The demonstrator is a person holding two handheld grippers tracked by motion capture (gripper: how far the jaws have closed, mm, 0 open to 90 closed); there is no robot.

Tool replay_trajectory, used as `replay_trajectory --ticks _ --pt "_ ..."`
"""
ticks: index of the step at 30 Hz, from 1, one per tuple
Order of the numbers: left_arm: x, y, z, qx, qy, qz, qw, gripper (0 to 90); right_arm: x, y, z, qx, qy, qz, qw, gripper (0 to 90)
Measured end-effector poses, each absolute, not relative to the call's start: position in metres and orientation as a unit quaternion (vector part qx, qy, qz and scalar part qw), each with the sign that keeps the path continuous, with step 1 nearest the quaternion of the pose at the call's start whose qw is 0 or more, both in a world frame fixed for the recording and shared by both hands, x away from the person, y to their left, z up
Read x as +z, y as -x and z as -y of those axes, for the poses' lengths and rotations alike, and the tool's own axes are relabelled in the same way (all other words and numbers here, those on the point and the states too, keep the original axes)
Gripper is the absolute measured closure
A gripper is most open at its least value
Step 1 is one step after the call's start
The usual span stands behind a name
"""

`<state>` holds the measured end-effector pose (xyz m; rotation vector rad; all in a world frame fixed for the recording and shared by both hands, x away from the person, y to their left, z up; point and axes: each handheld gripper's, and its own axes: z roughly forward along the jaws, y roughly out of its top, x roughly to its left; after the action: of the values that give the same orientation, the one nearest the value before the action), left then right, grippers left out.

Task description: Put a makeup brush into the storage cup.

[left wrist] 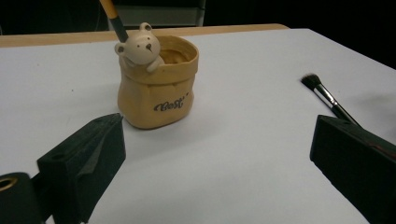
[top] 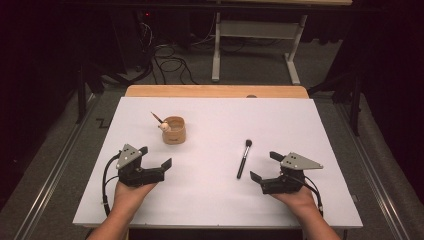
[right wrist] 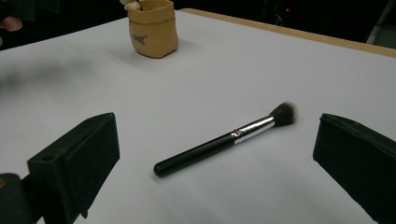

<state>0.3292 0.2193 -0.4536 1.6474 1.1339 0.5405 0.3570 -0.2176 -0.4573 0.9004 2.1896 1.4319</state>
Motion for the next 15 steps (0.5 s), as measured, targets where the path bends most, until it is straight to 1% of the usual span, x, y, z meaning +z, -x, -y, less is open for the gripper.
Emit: replay_trajectory --ticks 6,8,10,15 --pt "-0.456 -0.319 -0.218 0.224 -0.689 -0.459 0.514 3.0 -0.457 -0.358 0.219 0.510 -0.321 -0.775 0.190 0.9" --pt "-0.459 -0.318 -0.217 0.232 -0.695 -0.451 0.509 1.6 -0.457 -0.358 0.219 0.510 -0.323 -0.774 0.191 0.6" --pt "-0.462 -0.317 -0.217 0.229 -0.701 -0.446 0.507 0.3 -0.456 -0.357 0.220 0.510 -0.325 -0.773 0.194 0.5" --pt "-0.466 -0.315 -0.216 0.228 -0.714 -0.433 0.501 0.2 -0.454 -0.357 0.225 0.513 -0.335 -0.764 0.203 0.5"
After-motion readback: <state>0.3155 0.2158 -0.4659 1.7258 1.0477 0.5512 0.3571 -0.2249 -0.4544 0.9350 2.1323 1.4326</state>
